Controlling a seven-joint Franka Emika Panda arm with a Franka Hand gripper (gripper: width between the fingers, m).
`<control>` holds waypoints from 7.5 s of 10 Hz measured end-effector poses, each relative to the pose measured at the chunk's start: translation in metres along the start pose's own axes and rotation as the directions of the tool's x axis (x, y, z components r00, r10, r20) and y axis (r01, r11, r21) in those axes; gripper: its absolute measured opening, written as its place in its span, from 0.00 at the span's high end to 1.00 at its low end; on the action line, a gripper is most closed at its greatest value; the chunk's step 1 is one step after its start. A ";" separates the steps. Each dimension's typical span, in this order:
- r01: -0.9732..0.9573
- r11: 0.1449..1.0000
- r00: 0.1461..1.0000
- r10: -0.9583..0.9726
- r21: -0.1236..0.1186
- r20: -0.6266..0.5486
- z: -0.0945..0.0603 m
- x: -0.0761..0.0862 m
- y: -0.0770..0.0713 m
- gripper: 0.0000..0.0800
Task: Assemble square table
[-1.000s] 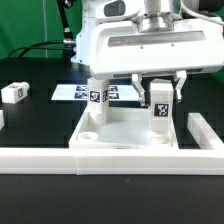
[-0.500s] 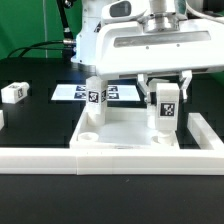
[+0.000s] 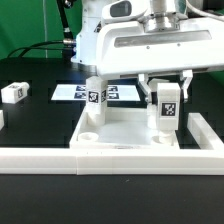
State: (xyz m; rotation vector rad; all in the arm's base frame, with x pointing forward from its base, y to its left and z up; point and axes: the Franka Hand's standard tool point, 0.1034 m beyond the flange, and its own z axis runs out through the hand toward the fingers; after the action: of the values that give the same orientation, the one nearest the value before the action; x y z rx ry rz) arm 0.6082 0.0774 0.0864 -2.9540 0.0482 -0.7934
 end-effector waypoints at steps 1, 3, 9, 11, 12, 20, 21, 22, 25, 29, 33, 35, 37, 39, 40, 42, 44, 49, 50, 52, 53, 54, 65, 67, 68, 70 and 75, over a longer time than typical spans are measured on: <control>-0.004 1.000 1.000 0.004 0.007 0.014 0.000 -0.001 -0.002 0.64; -0.013 1.000 1.000 0.013 0.012 0.025 -0.001 -0.001 -0.002 0.64; -0.034 0.999 0.999 0.035 -0.016 0.024 0.005 -0.006 0.018 0.64; -0.043 0.999 0.999 0.043 -0.023 -0.002 0.010 -0.005 0.013 0.64; -0.046 0.999 0.999 0.045 -0.029 -0.023 0.012 -0.004 0.011 0.64; -0.070 0.998 0.997 0.070 -0.003 -0.034 0.015 -0.003 -0.021 0.64; -0.070 0.998 0.997 0.070 -0.003 -0.034 0.015 -0.003 -0.021 0.64; -0.070 0.998 0.997 0.070 -0.003 -0.034 0.015 -0.003 -0.021 0.64; -0.070 0.998 0.997 0.070 -0.003 -0.034 0.015 -0.004 -0.021 0.23; -0.070 0.998 0.997 0.070 -0.003 -0.033 0.015 -0.004 -0.021 0.19; -0.073 0.997 0.997 0.073 -0.001 -0.023 0.015 -0.004 -0.020 0.19; -0.126 0.991 0.986 0.120 0.040 0.114 -0.003 0.008 -0.025 0.19; -0.184 0.981 0.962 0.169 0.053 0.214 -0.004 0.014 -0.027 0.19; -0.220 0.973 0.908 0.180 0.066 0.378 -0.002 0.009 -0.030 0.19; -0.224 0.972 0.871 0.171 0.063 0.461 -0.004 0.006 -0.030 0.19; -0.238 0.971 0.810 0.177 0.036 0.559 -0.004 0.005 -0.028 0.19; -0.245 0.969 0.802 0.184 0.032 0.569 -0.003 0.004 -0.028 0.19; -0.137 0.989 0.778 0.138 -0.049 0.613 0.009 0.009 -0.001 0.19; -0.136 0.989 0.781 0.146 -0.062 0.607 0.017 0.011 -0.001 0.19; -0.166 0.983 0.770 0.176 -0.073 0.613 0.022 0.006 0.000 0.19; -0.185 0.980 0.765 0.190 -0.074 0.615 0.024 0.004 0.001 0.19; -0.227 0.970 0.753 0.229 -0.084 0.617 0.026 0.001 -0.003 0.19; -0.624 0.660 0.481 0.746 -0.418 0.460 0.027 0.001 -0.008 0.67; -0.733 0.480 0.351 0.874 -0.482 0.336 0.030 0.005 -0.012 0.67; -0.777 0.391 0.288 0.917 -0.493 0.274 0.032 0.006 -0.019 0.67; -0.860 0.181 0.120 0.980 -0.477 0.156 0.032 0.004 -0.032 0.67; -0.887 -0.061 -0.101 0.993 -0.458 0.063 0.034 0.004 -0.043 0.67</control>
Offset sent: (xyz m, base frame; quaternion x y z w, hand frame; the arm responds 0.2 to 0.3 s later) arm -0.0088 -0.0118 -0.0033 -0.0237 -0.0264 0.0033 0.9994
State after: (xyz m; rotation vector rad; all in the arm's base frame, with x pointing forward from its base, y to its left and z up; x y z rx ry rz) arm 0.6294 0.1224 0.0627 -2.0235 2.1702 0.1497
